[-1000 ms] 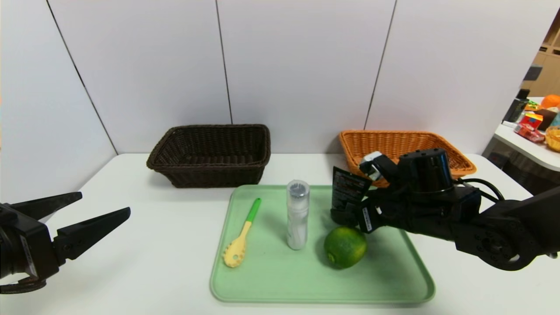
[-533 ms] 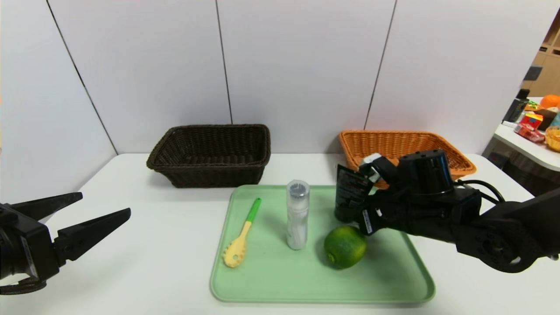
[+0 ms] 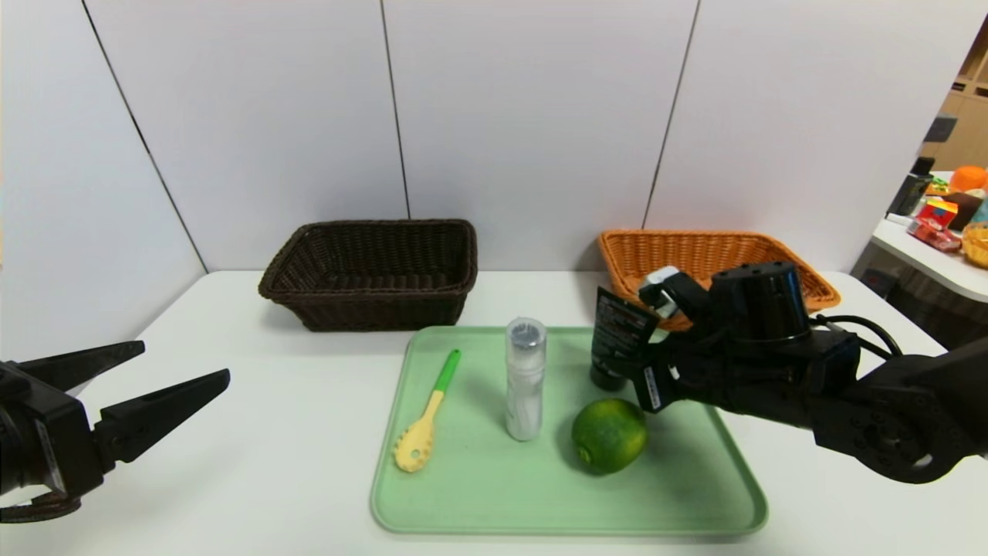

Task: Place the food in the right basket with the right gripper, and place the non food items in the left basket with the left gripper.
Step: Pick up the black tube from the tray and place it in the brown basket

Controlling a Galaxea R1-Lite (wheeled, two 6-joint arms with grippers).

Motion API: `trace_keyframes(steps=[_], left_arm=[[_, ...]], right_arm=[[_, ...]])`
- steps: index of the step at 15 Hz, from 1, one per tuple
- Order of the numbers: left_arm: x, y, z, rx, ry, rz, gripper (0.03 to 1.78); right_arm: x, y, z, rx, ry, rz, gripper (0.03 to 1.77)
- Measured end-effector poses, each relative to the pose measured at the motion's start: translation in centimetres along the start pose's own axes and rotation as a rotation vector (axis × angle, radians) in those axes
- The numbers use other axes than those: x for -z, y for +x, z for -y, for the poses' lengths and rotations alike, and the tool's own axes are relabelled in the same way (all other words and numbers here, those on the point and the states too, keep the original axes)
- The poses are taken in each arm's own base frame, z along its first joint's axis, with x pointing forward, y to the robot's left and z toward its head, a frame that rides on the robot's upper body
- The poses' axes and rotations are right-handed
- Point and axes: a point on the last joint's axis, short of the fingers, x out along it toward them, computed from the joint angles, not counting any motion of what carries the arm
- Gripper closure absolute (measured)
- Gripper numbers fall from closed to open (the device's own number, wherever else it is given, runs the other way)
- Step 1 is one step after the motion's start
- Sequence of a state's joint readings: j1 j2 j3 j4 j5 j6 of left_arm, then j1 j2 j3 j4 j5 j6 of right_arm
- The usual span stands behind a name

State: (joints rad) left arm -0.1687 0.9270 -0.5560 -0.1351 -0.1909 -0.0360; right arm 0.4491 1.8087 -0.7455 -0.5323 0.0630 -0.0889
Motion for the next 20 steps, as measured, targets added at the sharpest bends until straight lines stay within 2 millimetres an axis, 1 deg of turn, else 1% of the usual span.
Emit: trace_keyframes(steps=[2, 3, 4, 7, 9, 15, 20], left_arm=[[0.0, 0.0, 0.0, 0.000, 0.000, 0.000, 0.12], [0.0, 0.0, 0.0, 0.000, -0.001, 0.001, 0.12], [0.0, 0.0, 0.0, 0.000, 0.000, 0.001, 0.12], [0.0, 0.0, 0.0, 0.000, -0.001, 0.001, 0.12], [0.0, 0.0, 0.0, 0.000, -0.001, 0.000, 0.12], [0.0, 0.0, 0.0, 0.000, 0.001, 0.001, 0.12], [0.0, -0.1, 0.0, 0.000, 0.001, 0.001, 0.12]], right_arm=[[-0.7, -0.6, -0.3, -0.003, -0.008, 0.030, 1.42], [-1.2, -1.1, -0.5, -0.003, -0.012, 0.050, 1.53], [-1.7, -1.5, -0.6, -0.001, -0.017, 0.073, 1.74], [-3.3, -2.9, -1.3, 0.001, -0.036, 0.135, 1.75], [-3.8, -3.4, -1.4, -0.001, -0.047, 0.156, 1.75], [-3.5, -3.4, -1.5, -0.003, -0.048, 0.153, 1.75], [-2.8, -3.3, -1.7, -0.012, -0.049, 0.127, 1.75]])
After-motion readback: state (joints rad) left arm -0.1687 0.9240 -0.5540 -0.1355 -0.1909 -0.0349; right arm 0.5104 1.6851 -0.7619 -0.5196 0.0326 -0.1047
